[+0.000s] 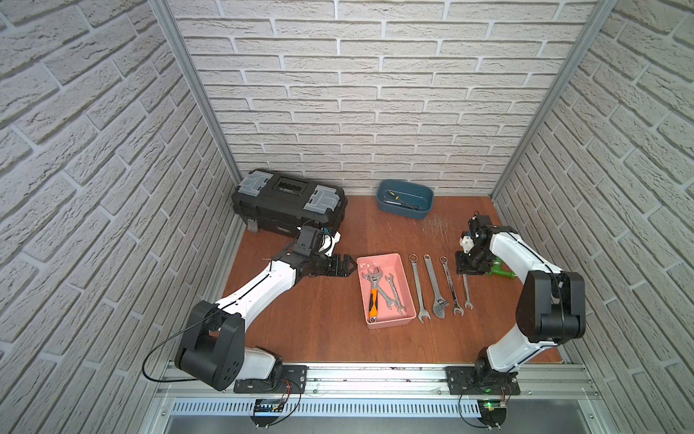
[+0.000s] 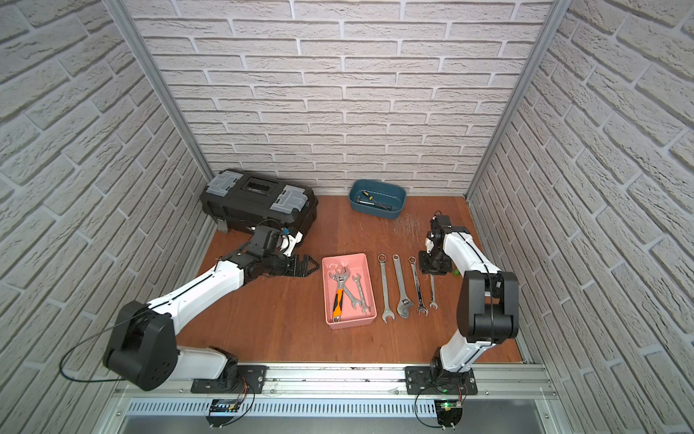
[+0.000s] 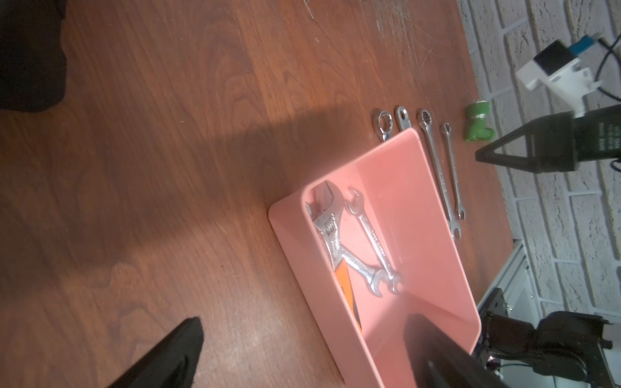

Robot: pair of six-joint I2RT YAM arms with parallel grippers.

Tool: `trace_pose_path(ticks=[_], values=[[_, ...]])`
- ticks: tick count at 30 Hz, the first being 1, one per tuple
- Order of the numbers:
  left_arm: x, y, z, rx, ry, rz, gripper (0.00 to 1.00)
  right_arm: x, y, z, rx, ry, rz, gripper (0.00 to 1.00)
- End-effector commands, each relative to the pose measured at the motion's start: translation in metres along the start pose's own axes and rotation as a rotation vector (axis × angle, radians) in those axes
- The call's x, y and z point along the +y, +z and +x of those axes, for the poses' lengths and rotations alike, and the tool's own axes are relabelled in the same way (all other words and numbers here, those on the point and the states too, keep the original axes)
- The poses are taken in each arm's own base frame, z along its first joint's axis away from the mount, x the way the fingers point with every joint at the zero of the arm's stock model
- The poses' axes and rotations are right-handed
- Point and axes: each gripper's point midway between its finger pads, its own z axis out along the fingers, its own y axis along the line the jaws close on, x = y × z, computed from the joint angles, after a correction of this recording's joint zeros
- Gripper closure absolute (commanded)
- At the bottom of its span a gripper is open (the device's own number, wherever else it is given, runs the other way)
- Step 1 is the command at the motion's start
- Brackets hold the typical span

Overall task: Take out the wrench from the storage box
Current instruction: Pick up the wrench from the storage box.

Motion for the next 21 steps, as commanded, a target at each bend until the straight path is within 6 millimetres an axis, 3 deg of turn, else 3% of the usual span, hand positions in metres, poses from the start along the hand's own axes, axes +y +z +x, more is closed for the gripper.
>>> trace_pose_path(ticks=[1, 9, 21], values=[[-0.014, -0.005, -0.009, -0.017, 0.025, 0.008, 0.02, 0.032, -0.037, 0.014, -0.031, -0.004, -0.072, 0.60], [-0.034, -0.008, -0.006, -0.014, 0.026, -0.042, 0.02, 0.098, -0.073, 0.058, -0.043, -0.091, -0.198, 0.52], [-0.062, 0.002, 0.007, -0.038, -0.017, -0.201, 0.03, 0.149, -0.098, 0.098, -0.064, -0.166, -0.338, 0.34]])
